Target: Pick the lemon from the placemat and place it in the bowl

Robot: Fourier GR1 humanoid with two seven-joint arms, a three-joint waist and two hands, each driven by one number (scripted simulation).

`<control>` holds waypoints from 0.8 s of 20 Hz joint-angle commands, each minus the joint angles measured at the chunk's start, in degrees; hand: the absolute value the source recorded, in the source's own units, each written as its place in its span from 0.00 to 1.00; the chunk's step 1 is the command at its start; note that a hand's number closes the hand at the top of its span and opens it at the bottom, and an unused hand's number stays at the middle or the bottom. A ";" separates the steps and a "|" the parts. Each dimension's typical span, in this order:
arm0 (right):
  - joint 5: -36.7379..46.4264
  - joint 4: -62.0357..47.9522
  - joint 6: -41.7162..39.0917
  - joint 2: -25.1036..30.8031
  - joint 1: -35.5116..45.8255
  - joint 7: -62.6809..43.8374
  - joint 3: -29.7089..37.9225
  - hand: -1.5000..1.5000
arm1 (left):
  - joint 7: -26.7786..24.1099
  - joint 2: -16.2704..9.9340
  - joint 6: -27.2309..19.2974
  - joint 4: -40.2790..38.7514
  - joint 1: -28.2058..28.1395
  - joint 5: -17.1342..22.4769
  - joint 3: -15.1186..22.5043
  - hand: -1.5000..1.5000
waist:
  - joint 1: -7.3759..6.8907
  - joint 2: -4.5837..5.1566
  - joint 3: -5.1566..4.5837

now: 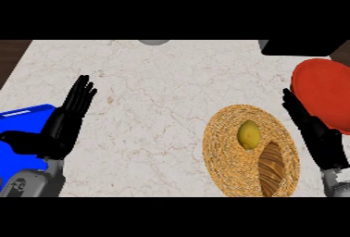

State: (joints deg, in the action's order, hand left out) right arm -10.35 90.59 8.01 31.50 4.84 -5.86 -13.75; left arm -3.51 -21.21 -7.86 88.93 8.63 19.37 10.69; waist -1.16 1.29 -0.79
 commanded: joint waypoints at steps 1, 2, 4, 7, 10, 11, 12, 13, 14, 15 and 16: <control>4.25 -1.17 4.86 -5.37 3.70 -5.58 -1.80 1.00 | 3.84 0.25 -0.29 -0.59 2.41 -0.06 -1.75 0.50 | 0.93 -1.25 0.78; 6.39 -0.64 8.50 -6.94 0.33 -5.15 -2.73 1.00 | 0.79 1.88 -2.29 -2.11 1.10 -2.50 -0.82 0.50 | 1.18 -1.27 0.77; 10.68 -0.06 17.59 -12.10 3.83 -14.50 -5.59 1.00 | 0.19 2.18 -4.30 -3.64 1.78 -5.82 1.09 0.50 | 1.01 -1.21 0.69; 26.47 -10.14 17.87 3.14 -0.01 -13.06 -7.22 1.00 | 2.09 0.93 -3.50 -2.04 0.03 -4.82 1.41 0.50 | 0.28 -0.30 -1.20; 26.20 -5.14 43.35 -15.24 -0.47 -9.46 0.91 0.00 | 3.31 2.16 -5.74 -2.87 -0.17 -5.23 1.21 0.50 | 4.18 -1.94 0.77; 26.42 -3.21 47.53 -18.90 0.56 -7.10 1.50 0.00 | 3.15 2.23 -5.28 -2.69 -1.35 -5.19 1.78 0.50 | 3.23 -2.02 0.86; 28.99 -3.11 51.48 -21.81 -0.55 -4.39 -0.14 0.00 | 3.31 2.86 -6.38 -2.23 -0.55 -6.02 2.18 0.50 | 2.94 -1.87 0.90; 30.90 -2.47 55.00 -24.92 -2.28 -1.18 -2.09 0.00 | 4.41 2.54 -6.39 -1.58 0.04 -5.69 1.81 0.50 | 2.64 -1.85 0.94; 35.02 -2.58 57.86 -26.12 -2.17 -0.10 -4.18 0.00 | 4.81 3.23 -6.77 -2.05 0.74 -6.20 2.40 0.50 | 2.28 -1.63 0.80; 37.24 -2.75 60.68 -29.07 -2.48 0.58 -5.90 0.00 | 4.80 4.93 -7.98 -1.25 -0.26 -7.58 4.59 0.50 | 1.82 -1.62 0.79; 41.85 -2.89 62.61 -29.76 -3.12 0.05 -7.28 0.00 | 5.57 3.43 -7.55 -2.31 1.84 -7.55 2.95 0.50 | 2.08 -1.54 0.68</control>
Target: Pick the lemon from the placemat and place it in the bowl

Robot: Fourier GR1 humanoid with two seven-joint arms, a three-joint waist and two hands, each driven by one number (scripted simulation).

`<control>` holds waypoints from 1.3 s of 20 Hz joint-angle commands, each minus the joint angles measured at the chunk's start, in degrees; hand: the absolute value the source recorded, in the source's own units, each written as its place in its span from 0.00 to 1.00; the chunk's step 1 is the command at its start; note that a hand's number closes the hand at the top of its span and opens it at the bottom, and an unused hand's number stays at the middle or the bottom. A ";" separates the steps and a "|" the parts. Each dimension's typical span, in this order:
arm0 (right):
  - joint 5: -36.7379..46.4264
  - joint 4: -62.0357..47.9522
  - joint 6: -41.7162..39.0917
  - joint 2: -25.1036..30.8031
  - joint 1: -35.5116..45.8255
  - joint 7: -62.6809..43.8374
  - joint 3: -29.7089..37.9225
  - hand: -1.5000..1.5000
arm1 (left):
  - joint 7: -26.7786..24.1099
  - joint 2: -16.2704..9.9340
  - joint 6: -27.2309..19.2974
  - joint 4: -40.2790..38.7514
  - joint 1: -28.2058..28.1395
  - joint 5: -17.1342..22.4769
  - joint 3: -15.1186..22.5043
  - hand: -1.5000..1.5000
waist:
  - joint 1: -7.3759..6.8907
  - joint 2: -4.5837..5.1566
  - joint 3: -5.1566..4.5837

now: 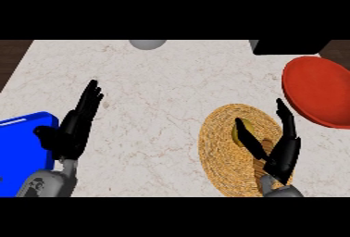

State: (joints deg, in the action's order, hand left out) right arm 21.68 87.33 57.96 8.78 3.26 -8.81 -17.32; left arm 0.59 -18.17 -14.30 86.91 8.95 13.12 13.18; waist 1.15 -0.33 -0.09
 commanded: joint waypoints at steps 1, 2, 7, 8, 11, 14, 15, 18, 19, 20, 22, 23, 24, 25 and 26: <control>12.97 0.18 13.73 -7.46 -0.68 1.75 -2.75 0.00 | -0.14 1.92 -0.94 -0.13 -0.37 -1.72 2.09 0.50 | -0.53 0.10 -0.07; 17.19 0.18 13.46 -7.83 -1.66 -1.22 -2.16 0.00 | 1.37 1.97 -2.40 1.14 -0.27 -2.21 1.67 0.50 | -0.63 0.05 -0.08; 31.63 3.38 3.99 -8.66 -5.11 -18.28 2.94 0.00 | 1.22 1.21 -1.31 0.86 -0.15 -2.16 0.83 0.50 | 0.02 -0.11 -0.28; 33.93 4.71 3.26 -8.68 -7.19 -20.49 1.57 0.00 | 0.37 1.43 -1.20 -0.77 -0.42 -1.97 0.37 0.50 | 0.41 -0.09 -0.35; 39.68 10.85 -6.10 -8.73 -4.63 -32.69 3.83 0.00 | 0.13 2.64 -1.33 0.16 -1.21 -2.97 2.02 0.50 | -0.20 -0.03 -0.23; 41.87 16.08 -15.48 -8.76 -2.11 -43.64 3.66 0.00 | 1.68 2.22 -1.39 -0.10 0.17 -3.18 1.25 0.50 | -0.52 0.06 -0.13; 43.47 16.23 -17.15 -8.76 -0.79 -47.89 1.99 0.00 | 0.67 2.16 -0.74 -1.60 0.53 -2.68 0.46 0.50 | -0.60 0.14 -0.17; 43.72 15.40 -25.47 -8.77 2.62 -55.57 2.73 0.00 | 1.57 3.60 -1.80 -1.75 2.22 -3.77 1.13 0.50 | -0.84 0.30 -0.06; 43.06 15.54 -26.93 -8.77 4.82 -58.55 2.71 0.00 | 1.84 3.59 -1.61 -0.90 2.01 -4.19 1.67 0.50 | -1.13 0.28 -0.02; 42.51 13.39 -28.22 -8.77 7.09 -59.24 4.42 0.00 | 2.83 3.08 -0.87 -0.45 2.40 -3.11 0.42 0.50 | -1.36 0.34 0.02; 41.78 15.17 -29.41 -8.78 5.14 -62.13 2.02 0.00 | 1.20 4.74 -1.43 -2.46 2.53 -4.67 1.45 0.50 | -0.99 0.34 0.04; 39.33 14.41 -31.58 -8.78 7.19 -61.72 5.22 0.00 | 2.15 3.62 -0.45 -0.18 1.07 -3.72 0.92 0.50 | -1.32 0.32 0.06; 40.65 14.65 -31.95 -8.78 5.36 -62.55 3.54 0.00 | 3.19 4.19 -1.97 2.48 0.13 -4.80 1.72 0.50 | -1.36 0.22 0.07; 41.22 13.49 -28.00 -8.78 3.31 -64.47 -1.21 0.00 | 2.50 4.94 -1.44 -0.19 1.63 -5.22 1.93 0.50 | -1.19 0.29 0.07; 39.45 14.46 -30.07 -8.78 4.50 -65.24 -0.15 0.00 | 0.38 3.28 1.25 -0.12 -0.72 -2.85 -0.14 0.50 | -1.36 0.29 0.05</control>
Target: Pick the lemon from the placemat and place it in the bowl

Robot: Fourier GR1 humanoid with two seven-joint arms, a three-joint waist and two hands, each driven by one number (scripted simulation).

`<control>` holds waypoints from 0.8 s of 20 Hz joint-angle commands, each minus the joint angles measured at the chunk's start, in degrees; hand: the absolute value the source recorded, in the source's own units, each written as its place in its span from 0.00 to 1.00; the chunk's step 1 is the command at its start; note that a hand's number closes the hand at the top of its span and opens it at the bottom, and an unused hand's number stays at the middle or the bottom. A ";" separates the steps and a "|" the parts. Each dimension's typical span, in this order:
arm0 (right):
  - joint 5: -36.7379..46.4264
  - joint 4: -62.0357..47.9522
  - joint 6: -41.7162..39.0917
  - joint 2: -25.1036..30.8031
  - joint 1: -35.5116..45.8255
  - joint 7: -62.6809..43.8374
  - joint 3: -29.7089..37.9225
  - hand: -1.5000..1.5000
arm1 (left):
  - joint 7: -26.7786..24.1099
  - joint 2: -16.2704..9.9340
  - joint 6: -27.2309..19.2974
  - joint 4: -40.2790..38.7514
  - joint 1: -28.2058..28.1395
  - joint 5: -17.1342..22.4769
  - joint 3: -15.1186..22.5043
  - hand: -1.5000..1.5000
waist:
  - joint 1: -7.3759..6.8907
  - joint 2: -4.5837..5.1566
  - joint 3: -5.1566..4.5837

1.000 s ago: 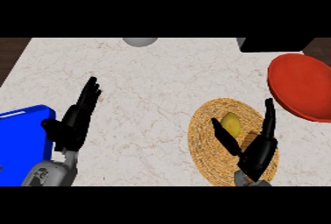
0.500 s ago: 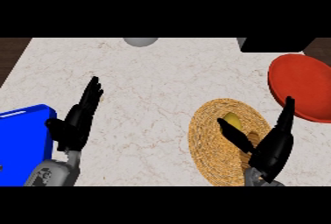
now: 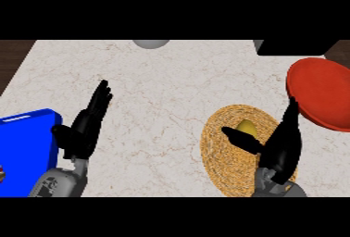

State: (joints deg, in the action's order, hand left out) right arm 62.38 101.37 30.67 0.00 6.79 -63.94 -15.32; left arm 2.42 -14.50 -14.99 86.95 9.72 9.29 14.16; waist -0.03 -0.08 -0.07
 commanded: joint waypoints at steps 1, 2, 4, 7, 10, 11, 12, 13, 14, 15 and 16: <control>-1.79 2.59 -5.47 0.00 -1.02 -7.88 -1.16 0.00 | -0.31 0.68 0.03 -0.22 -0.60 -0.72 -0.78 0.50 | 0.12 0.00 0.05; -1.20 0.94 -3.72 0.00 1.43 -8.88 -0.91 0.00 | -2.16 2.39 0.62 -4.52 1.75 -1.35 -0.86 0.50 | 0.20 0.10 0.04; -1.52 4.62 -2.03 0.00 -3.12 -8.61 -4.27 0.00 | -1.02 2.36 1.02 -2.53 0.59 -1.71 -0.53 0.50 | 0.26 0.00 0.05; -2.84 0.68 2.15 0.00 -4.80 -4.61 -5.02 0.00 | 0.78 0.13 1.81 2.38 -2.88 -2.03 -2.24 0.50 | -0.10 0.02 0.07; -3.60 0.01 6.85 0.00 -4.68 -1.93 -5.28 0.00 | 2.38 1.45 2.36 1.92 -0.89 -2.36 -3.08 0.50 | -0.02 0.05 0.07; -4.83 1.70 4.03 0.00 -2.67 -1.96 -3.93 0.00 | 3.44 1.14 3.03 3.07 -0.35 -2.61 -2.74 0.50 | -0.03 0.04 0.07; -5.85 7.61 0.69 0.00 -8.04 0.89 -1.73 0.00 | 2.52 2.31 1.54 3.60 -2.99 -3.52 -1.77 0.50 | 0.18 -0.03 0.07; -3.92 2.31 7.88 0.00 -5.41 -0.19 -5.80 0.00 | 1.50 1.89 3.56 -0.05 -0.21 -3.10 -3.74 0.50 | 0.09 0.06 0.06; -4.01 1.44 11.36 0.00 -8.52 0.87 -10.24 0.00 | 2.64 1.02 4.01 2.74 -0.50 -2.57 -4.11 0.50 | 0.01 0.03 0.07; -3.12 5.63 8.28 0.00 -7.34 -1.86 -9.00 0.00 | 3.11 0.88 3.91 2.71 -1.30 -3.04 -3.97 0.50 | 0.07 0.00 0.06; -4.88 6.81 7.03 0.00 -9.01 1.22 -6.07 0.00 | 1.23 3.39 2.65 1.47 -0.51 -4.17 -2.88 0.50 | 0.25 0.02 0.06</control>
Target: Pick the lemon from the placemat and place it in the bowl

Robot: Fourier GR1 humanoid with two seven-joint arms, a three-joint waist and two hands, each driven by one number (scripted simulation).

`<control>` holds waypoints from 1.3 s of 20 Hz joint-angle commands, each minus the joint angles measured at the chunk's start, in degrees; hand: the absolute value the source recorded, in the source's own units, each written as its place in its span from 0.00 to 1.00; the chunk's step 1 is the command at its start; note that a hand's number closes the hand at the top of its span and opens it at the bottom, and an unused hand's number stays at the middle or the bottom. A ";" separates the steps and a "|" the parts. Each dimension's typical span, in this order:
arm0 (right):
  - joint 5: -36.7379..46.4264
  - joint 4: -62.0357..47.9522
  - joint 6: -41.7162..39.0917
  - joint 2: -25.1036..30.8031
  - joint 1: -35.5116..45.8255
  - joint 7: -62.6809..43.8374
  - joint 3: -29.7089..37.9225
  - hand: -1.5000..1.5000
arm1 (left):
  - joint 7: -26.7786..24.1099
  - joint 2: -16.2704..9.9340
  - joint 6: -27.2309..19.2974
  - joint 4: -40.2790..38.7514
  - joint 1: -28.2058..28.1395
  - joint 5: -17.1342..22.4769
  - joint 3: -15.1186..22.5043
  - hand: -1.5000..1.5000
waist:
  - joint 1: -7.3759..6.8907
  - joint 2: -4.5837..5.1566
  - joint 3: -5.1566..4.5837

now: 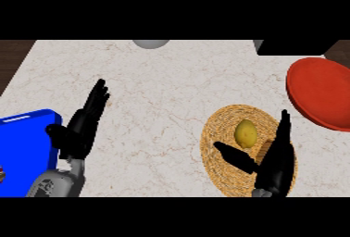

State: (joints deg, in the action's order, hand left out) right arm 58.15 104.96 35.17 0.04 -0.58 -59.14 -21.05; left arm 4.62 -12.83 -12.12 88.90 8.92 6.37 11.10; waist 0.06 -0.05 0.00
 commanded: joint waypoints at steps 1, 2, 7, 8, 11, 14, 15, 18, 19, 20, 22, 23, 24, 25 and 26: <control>-1.60 0.45 5.80 -0.03 -2.22 -1.02 -1.03 0.00 | 0.00 0.97 1.23 -1.70 2.14 0.55 -2.51 0.50 | 0.11 0.04 0.00; -3.88 0.59 4.26 -0.03 1.04 -2.06 1.78 0.00 | 2.42 3.27 -2.41 0.39 1.11 -3.18 1.73 0.50 | 0.00 0.03 0.02; -5.62 -1.18 8.12 -0.03 -1.04 -0.41 -0.41 0.00 | -0.20 5.04 -0.90 -4.03 2.91 -3.67 -0.13 0.50 | 0.13 0.05 0.00; -8.04 -5.40 11.24 -0.03 1.85 0.84 0.81 0.00 | -2.33 0.78 3.99 -4.67 2.34 -0.08 -4.17 0.50 | -0.11 0.12 0.00; -7.27 -7.38 14.28 -0.03 0.86 0.48 -2.50 0.00 | 0.89 2.03 2.74 0.07 0.01 -2.31 -2.60 0.50 | -0.21 0.02 0.01; -12.21 -9.11 15.20 -0.03 -0.38 5.45 0.16 0.00 | 0.35 4.30 0.85 1.34 -2.05 -4.25 -0.96 0.50 | -0.16 0.02 0.02; -15.93 -7.29 13.11 1.51 -0.58 9.17 3.89 0.00 | -3.90 4.14 2.30 -2.41 -2.14 -3.62 -2.33 0.50 | -0.03 0.05 0.01; -17.13 -14.79 18.30 -0.02 3.96 10.83 2.73 0.00 | 0.46 2.68 4.95 -1.99 0.57 -1.69 -4.68 0.50 | -0.17 0.10 0.02; -20.20 -17.20 20.98 -0.02 0.40 16.35 1.98 0.00 | -2.95 3.16 4.96 -1.79 -2.53 -2.09 -4.50 0.50 | -0.19 0.09 0.02; -19.95 -19.17 21.11 -0.02 4.07 13.31 0.79 0.00 | -0.98 2.89 5.29 -2.34 -0.39 -2.59 -5.35 0.50 | -0.19 0.08 0.01; -18.25 -15.61 20.12 -0.03 -0.83 14.15 -0.24 0.00 | -4.93 4.06 5.95 -8.29 2.03 -3.60 -6.09 0.50 | 0.12 0.07 -0.01; -21.04 -21.31 18.20 -0.03 3.25 17.13 5.06 0.00 | -0.80 6.05 2.86 -1.46 0.39 -5.91 -2.61 0.50 | -0.11 0.06 0.02; -20.39 -19.27 17.59 0.47 -0.35 17.05 4.79 0.00 | -2.47 4.34 5.20 -3.83 0.15 -4.27 -5.11 0.50 | 0.01 0.05 0.00; -15.12 -20.83 15.17 -0.03 3.00 9.72 5.81 0.00 | -0.45 5.21 3.62 1.69 -3.30 -4.98 -2.87 0.50 | -0.25 0.00 -0.01; -15.75 -23.71 18.02 -0.03 2.75 10.46 4.62 0.00 | -3.02 3.53 5.38 -3.15 -1.34 -4.11 -5.74 0.50 | -0.16 0.08 -0.01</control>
State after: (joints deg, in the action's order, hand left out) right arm 40.63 85.84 51.40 0.15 1.36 -45.61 -17.14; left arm 2.63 -8.56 -7.75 86.80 7.92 2.27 6.91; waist -0.06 0.00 0.00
